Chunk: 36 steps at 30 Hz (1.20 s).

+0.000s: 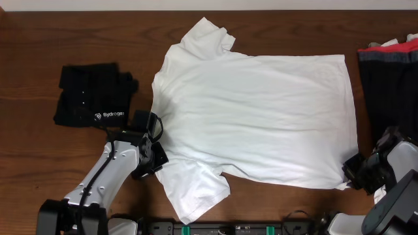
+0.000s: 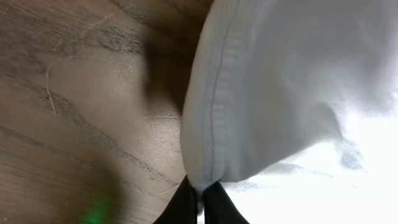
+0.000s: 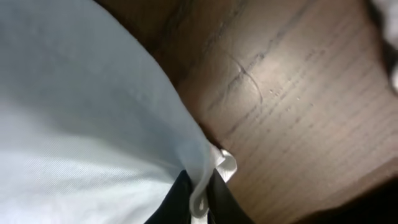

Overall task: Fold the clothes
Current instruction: 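Move the right gripper down and grasp the shirt's lower-right hem corner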

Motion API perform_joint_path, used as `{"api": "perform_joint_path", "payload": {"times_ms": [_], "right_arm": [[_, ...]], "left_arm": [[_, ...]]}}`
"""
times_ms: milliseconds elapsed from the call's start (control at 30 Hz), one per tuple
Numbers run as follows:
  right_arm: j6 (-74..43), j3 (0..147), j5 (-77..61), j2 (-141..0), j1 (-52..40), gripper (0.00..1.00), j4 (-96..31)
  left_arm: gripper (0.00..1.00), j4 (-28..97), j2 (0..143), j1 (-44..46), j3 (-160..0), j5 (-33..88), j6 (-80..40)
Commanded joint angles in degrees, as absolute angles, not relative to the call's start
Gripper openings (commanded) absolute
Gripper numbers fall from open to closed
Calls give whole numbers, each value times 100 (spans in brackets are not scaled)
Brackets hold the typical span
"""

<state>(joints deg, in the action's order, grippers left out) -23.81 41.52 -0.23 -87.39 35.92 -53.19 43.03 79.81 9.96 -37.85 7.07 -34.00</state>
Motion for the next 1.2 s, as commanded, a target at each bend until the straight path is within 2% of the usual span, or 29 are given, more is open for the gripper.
{"api": "perform_joint_path", "payload": {"times_ms": [0,33,100,167,333,367,433,533,800,1000,1167], "right_arm": [[-2305,4303,62,-8440,3680,35,-5369],[-2307,4305,62,-8381,3680,56,-5419],[-2309,4303,62,-8320,3680,78,-5524],[-2309,4303,45,-8313,3680,80,-5704],[-2309,4239,-58,-8313,3680,63,-5961],[-2311,4187,-67,-8313,3680,54,-5955],[-2357,4066,-64,-8313,3680,46,-5878],[-2484,3789,-62,-8313,3688,48,-5522],[-2622,3559,23,-8313,3697,45,-5113],[-2443,3662,115,-8285,3695,15,-5170],[-2169,4064,108,-7968,3697,9,-5625]], "left_arm": [[7,4320,7940,967,-3752,576,-3297],[7,4320,7940,967,-3752,574,-3299],[7,4320,7940,967,-3752,576,-3297],[8,4320,7940,967,-3752,574,-3299],[7,4300,7940,967,-3752,574,-3297],[8,4292,7940,967,-3752,574,-3297],[8,4270,7940,967,-3752,574,-3297],[8,4257,7940,967,-3752,574,-3297],[8,4259,7940,967,-3752,574,-3129],[8,4289,7940,967,-3752,576,-3127],[8,4322,7940,967,-3752,576,-3127]]}}
